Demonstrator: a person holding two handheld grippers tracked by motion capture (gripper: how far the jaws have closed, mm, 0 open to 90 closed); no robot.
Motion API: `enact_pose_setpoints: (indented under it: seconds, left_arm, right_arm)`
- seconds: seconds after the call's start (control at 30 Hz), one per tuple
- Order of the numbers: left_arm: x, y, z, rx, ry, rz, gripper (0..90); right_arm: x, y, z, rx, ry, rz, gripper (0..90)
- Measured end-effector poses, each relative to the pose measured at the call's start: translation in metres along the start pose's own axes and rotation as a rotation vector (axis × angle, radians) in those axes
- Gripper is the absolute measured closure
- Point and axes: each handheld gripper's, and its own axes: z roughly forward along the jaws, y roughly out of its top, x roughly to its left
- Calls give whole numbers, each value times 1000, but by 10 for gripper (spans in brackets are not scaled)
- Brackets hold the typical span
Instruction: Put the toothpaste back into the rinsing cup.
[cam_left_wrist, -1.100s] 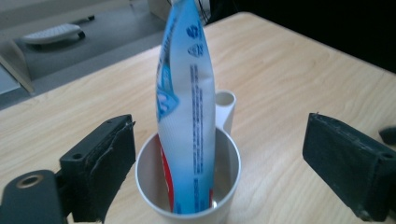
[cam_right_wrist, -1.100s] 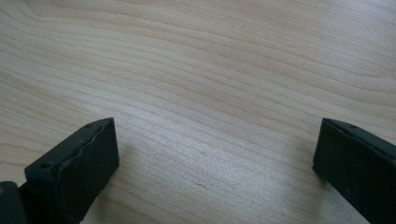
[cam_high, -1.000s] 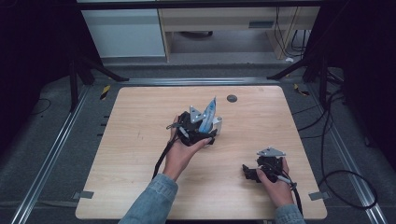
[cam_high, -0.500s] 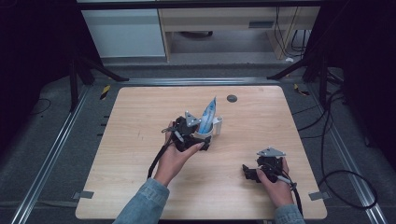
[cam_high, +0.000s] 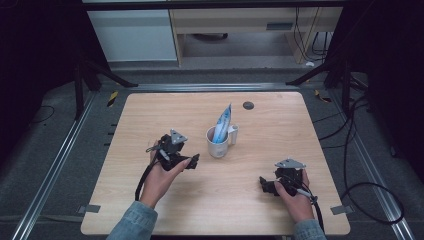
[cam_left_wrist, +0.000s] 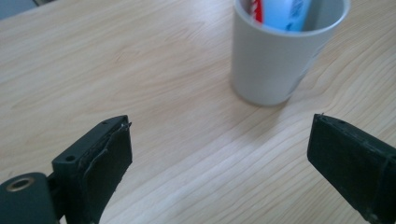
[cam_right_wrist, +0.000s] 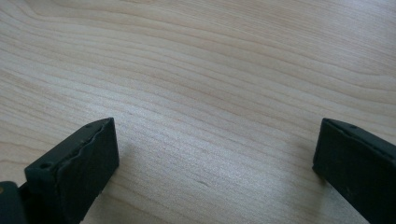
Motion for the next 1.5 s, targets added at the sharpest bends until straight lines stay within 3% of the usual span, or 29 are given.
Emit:
enact_pose_setpoints:
  seconds: [0.2,0.33,0.47,0.73,1.2,1.5]
  left_arm:
    - [18,-21,-1,25,23,-42,58]
    - [27,-32,0,45,44,-41,56]
    - [39,-44,4,79,91,-24,58]
    - [57,-64,7,115,88,-48,54]
    - [80,-84,9,156,109,-82,46]
    - [97,-94,11,145,127,-127,37]
  right_arm:
    - [0,0,0,1,-1,3,4]
    - [0,0,0,1,-1,3,4]
    - [0,0,0,1,-1,3,4]
    - [0,0,0,1,-1,3,4]
    - [0,0,0,1,-1,3,4]
    - [0,0,0,0,-2,1,4]
